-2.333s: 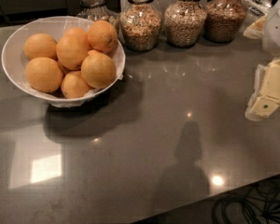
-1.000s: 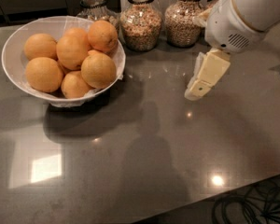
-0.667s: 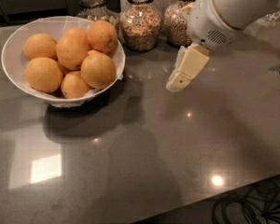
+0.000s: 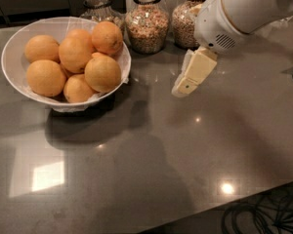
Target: Pick orange from white bowl
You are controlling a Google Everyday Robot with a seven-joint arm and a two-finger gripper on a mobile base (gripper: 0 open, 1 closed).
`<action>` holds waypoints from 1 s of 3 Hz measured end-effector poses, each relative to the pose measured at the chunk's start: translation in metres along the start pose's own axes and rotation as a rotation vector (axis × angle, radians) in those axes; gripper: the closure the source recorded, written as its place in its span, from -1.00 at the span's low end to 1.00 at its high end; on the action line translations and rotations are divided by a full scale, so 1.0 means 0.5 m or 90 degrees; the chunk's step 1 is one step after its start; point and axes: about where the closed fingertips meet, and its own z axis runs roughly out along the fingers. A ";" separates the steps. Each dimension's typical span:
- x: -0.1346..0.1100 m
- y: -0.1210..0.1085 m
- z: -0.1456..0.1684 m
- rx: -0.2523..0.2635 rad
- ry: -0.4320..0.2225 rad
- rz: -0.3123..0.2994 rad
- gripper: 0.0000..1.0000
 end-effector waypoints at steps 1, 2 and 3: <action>-0.053 0.025 0.063 -0.021 -0.066 -0.007 -1.00; -0.138 0.046 0.132 -0.063 -0.145 -0.021 -1.00; -0.139 0.049 0.132 -0.062 -0.146 -0.021 -1.00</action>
Offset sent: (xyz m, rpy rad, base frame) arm 0.0195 0.1518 -0.0348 0.2990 0.0375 0.2735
